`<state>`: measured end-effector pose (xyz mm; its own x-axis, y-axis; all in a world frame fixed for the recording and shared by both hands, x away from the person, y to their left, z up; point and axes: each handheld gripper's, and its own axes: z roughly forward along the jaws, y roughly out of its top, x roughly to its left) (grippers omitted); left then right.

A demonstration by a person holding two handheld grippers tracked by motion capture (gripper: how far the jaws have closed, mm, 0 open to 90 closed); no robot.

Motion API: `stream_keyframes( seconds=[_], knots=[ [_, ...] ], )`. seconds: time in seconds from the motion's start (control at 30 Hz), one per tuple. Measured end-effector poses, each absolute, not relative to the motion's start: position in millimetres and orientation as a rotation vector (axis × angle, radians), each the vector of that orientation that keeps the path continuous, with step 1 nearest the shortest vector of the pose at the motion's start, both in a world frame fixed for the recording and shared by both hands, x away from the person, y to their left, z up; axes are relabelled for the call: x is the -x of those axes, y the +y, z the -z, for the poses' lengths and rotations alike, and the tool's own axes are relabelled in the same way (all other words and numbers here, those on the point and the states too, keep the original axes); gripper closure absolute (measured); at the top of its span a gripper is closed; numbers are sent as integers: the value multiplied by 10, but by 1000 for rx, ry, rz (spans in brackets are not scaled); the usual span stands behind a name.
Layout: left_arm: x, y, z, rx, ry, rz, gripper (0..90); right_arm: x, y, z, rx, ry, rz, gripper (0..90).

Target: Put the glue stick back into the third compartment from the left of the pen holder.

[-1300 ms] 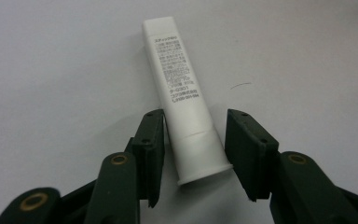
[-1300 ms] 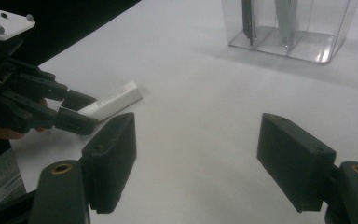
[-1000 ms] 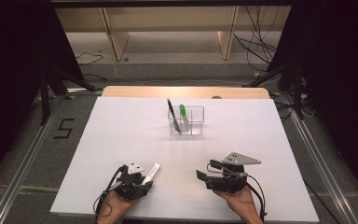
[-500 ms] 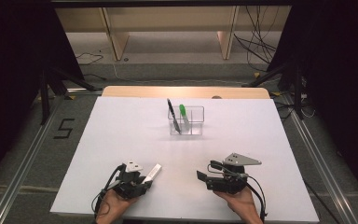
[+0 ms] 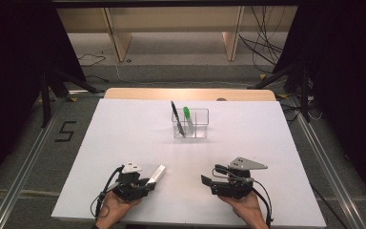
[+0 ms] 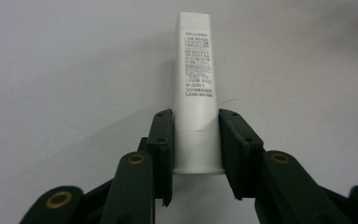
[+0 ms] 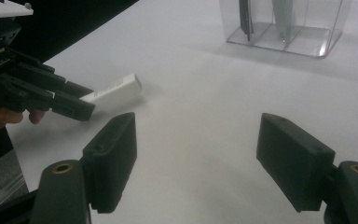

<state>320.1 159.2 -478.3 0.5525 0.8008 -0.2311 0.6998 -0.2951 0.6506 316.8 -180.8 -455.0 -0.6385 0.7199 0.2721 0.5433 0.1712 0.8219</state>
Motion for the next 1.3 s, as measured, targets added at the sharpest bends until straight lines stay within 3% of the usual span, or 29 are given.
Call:
stream_keyframes(
  seconds=[0.47,1.3],
  knots=[
    [-3193,1615,4690,-1904,1153,-137,670,-3148,-1767,4556,-1222,2275,-1478,296],
    [-3222,1468,4618,-1917,1069,-59,670,-3098,-1703,4493,-1170,2283,-1509,296]
  ],
)
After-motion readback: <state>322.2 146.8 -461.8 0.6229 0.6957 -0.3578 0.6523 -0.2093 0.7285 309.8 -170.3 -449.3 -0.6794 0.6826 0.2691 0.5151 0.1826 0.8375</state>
